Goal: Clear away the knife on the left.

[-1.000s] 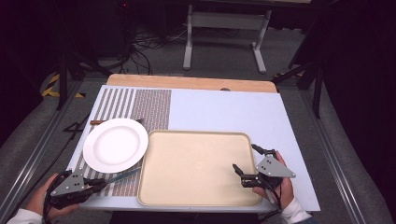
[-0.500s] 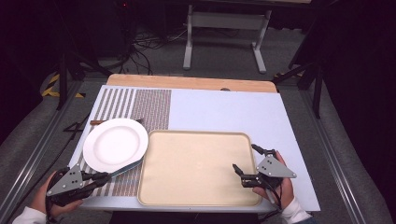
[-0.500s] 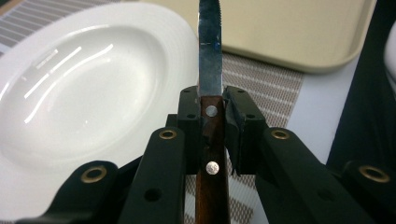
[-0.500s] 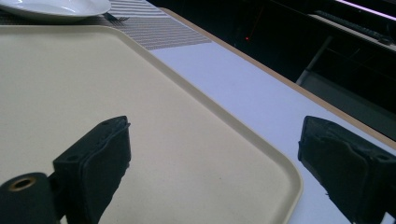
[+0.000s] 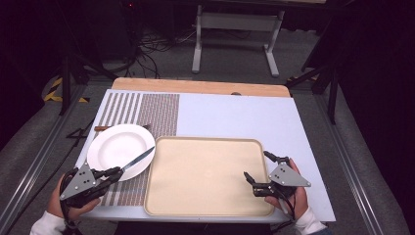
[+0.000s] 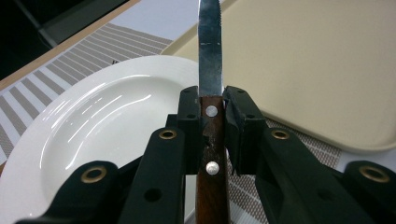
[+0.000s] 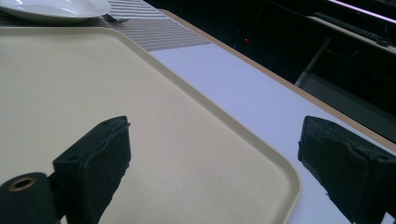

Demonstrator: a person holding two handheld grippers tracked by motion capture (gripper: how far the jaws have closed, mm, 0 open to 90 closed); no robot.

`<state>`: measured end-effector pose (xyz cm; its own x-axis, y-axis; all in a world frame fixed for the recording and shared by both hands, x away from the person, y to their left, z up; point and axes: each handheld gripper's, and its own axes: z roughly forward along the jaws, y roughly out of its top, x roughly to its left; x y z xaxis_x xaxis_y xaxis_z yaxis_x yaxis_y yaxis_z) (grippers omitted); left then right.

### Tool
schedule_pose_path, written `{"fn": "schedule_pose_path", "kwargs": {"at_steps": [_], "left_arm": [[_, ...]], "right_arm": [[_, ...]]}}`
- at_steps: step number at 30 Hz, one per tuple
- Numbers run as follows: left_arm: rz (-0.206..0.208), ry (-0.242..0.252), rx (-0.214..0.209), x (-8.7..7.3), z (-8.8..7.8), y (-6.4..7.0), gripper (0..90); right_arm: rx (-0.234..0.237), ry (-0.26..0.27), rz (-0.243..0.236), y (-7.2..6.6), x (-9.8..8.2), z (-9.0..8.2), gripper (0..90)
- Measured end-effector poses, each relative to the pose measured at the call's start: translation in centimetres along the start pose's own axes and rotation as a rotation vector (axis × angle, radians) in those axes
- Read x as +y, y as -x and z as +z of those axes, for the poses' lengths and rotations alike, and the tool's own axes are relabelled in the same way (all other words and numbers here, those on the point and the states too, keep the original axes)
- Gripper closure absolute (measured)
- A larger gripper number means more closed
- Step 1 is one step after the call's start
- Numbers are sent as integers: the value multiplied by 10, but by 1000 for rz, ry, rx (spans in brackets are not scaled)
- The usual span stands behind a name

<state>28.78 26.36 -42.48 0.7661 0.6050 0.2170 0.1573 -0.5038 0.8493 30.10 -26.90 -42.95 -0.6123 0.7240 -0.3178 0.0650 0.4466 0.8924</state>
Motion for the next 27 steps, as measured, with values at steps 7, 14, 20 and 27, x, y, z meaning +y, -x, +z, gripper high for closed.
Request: {"fn": "schedule_pose_path", "kwargs": {"at_steps": [7,14,20,27], "left_arm": [[-24,8,12,12,10,5,770],[-30,18,4,26,24,13,770],[-15,11,-27,38,40,20,770],[7,-9,-63,50,61,31,770]], "right_arm": [[-1,0,-2,0,0,0,101],[-2,-1,-2,0,0,0,101],[-4,1,1,0,0,0,101],[-5,2,1,0,0,-1,101]]}}
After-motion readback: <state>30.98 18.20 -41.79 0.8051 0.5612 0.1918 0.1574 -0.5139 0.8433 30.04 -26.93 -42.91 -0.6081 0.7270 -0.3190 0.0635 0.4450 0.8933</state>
